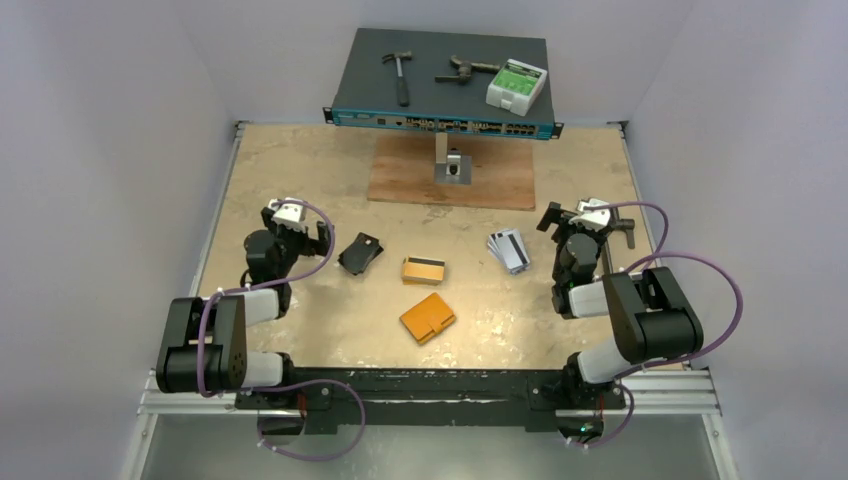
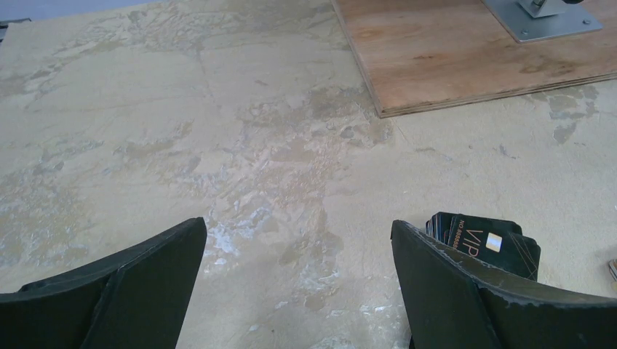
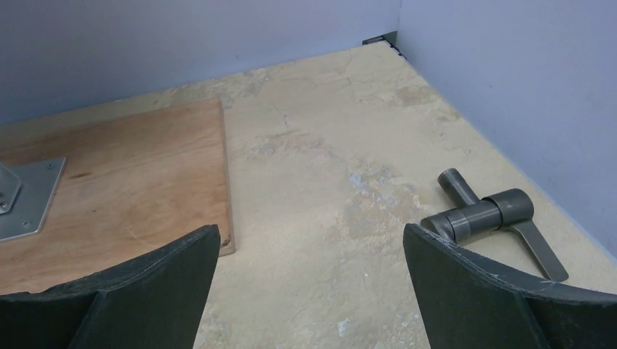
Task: Put the credit cards into the card holder
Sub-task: Pick up the card holder from the center of the board.
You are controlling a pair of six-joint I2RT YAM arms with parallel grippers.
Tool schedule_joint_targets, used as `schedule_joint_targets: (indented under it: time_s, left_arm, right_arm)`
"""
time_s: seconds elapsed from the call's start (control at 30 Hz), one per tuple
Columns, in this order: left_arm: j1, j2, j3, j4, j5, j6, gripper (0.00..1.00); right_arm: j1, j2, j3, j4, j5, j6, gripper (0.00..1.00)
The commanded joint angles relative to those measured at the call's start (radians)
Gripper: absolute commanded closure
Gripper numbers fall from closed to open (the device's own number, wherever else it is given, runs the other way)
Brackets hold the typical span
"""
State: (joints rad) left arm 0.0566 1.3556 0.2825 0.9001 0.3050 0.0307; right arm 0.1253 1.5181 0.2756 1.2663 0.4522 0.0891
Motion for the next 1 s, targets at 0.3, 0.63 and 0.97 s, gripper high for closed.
schedule_joint_targets:
  time_s: [0.3, 0.63, 0.97]
  left_arm:
    - [0.016, -0.013, 0.024, 0.035, 0.025, -0.002, 0.00]
    - [0.022, -0.260, 0.519, -1.139, 0.256, 0.166, 0.00]
    - [0.023, -0.617, 0.487, -1.714, 0.469, 0.521, 0.00]
  right_arm:
    - [0.019, -0.275, 0.140, -0.473, 0.187, 0.198, 0.01]
    - [0.149, -0.355, 0.454, -1.169, -0.053, 0.444, 0.01]
    - [0.808, -0.264, 0.506, -1.571, 0.178, 0.688, 0.01]
